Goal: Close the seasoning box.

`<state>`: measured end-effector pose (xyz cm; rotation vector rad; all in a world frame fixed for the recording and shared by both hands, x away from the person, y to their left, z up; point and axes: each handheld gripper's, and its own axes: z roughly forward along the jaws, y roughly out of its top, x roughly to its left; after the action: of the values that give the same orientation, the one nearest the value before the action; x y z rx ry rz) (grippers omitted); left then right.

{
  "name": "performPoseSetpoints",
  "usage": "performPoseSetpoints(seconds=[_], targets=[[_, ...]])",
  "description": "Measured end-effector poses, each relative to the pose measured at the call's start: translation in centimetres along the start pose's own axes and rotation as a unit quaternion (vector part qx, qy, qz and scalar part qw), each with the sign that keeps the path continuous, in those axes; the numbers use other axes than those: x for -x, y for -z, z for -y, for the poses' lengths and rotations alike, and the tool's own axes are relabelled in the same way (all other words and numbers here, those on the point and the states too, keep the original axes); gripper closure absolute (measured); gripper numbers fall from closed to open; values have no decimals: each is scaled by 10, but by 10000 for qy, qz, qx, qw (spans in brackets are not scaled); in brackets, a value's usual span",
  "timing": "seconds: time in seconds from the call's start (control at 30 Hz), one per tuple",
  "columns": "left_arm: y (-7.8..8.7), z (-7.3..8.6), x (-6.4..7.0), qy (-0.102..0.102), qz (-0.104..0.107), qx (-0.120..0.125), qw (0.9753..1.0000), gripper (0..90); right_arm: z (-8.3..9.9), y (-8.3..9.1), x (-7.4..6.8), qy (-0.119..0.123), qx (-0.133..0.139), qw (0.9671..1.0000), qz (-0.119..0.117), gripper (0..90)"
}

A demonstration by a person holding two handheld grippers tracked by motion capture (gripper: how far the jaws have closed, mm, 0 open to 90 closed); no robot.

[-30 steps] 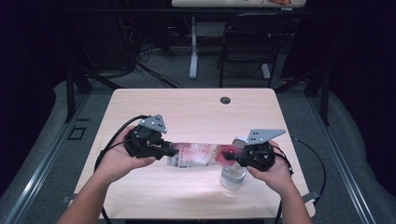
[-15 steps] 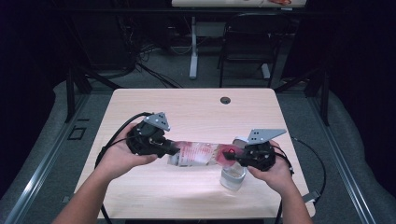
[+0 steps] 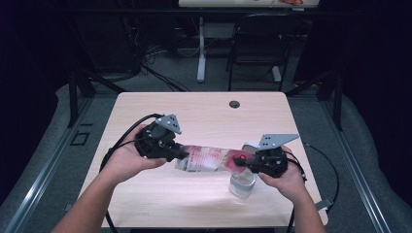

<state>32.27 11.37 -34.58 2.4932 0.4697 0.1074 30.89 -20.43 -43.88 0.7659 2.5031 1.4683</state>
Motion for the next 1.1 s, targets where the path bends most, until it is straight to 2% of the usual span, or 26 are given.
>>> performPoseSetpoints(seconds=[1.1], targets=[[1,-14,1,-115,10,24,9999,775,3,4,4,-57,-46,9999,70,885]])
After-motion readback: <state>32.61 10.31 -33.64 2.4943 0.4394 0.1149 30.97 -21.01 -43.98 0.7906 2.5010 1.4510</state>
